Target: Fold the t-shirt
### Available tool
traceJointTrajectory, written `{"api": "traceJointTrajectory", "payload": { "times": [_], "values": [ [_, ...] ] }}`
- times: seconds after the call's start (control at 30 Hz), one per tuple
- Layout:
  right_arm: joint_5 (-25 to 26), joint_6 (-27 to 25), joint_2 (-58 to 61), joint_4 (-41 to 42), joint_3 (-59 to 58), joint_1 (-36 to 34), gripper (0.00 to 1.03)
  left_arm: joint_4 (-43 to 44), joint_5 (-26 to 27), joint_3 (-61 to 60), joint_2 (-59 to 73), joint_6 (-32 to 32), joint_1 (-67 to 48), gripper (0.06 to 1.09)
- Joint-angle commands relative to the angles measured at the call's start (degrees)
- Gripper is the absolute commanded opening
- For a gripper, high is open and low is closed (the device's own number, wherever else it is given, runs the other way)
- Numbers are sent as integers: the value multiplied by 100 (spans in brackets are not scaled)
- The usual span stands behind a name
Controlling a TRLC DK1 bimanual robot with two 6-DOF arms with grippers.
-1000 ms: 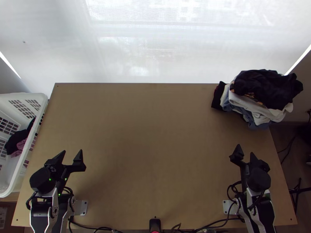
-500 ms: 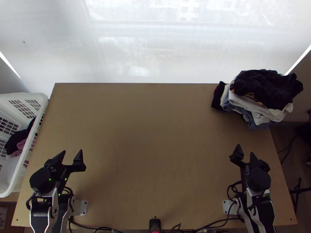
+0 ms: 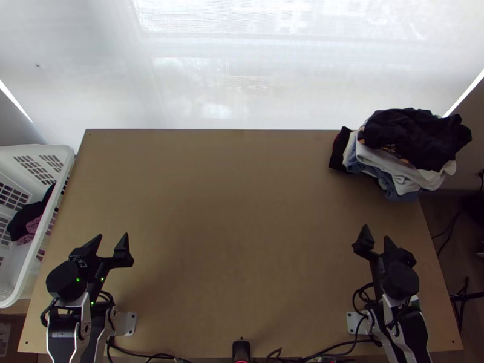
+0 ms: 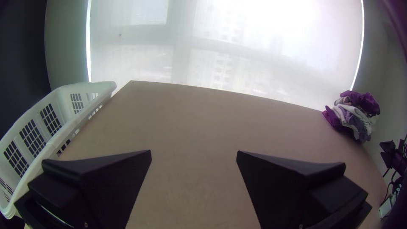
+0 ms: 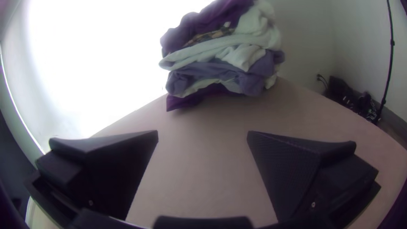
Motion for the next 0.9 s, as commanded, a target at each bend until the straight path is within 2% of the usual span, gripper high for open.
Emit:
{"api": "traceJointTrajectory", "payload": {
  "times": [0.0, 0.1, 0.2, 0.33, 0.4, 0.57, 0.73, 0.8, 0.87],
  "values": [
    [35, -321, -8, 115, 11, 637, 98, 0, 0, 0, 1, 0, 1, 104],
    [35, -884, -17, 598, 46, 672, 98, 0, 0, 0, 1, 0, 1, 104],
    [9, -1921, -17, 1249, 186, 733, 98, 0, 0, 0, 1, 0, 1, 104],
    [0, -3476, -25, 1926, 292, 1568, 98, 0, 0, 0, 1, 0, 1, 104],
    [18, -3933, -25, 1943, 336, 1937, 98, 0, 0, 0, 1, 0, 1, 104],
    [35, -3828, -25, 1679, 204, 1937, 98, 0, 0, 0, 1, 0, 1, 104],
    [844, -3441, -8, 1741, -7, 1603, 98, 0, 0, 0, 1, 0, 1, 104],
    [976, -3494, -8, 1794, -7, 1498, 98, 0, 0, 0, 1, 0, 1, 104],
    [1046, -3881, -8, 2128, 2, 1463, 98, 8, 0, 0, 1, 0, 1, 104]
  ]
}}
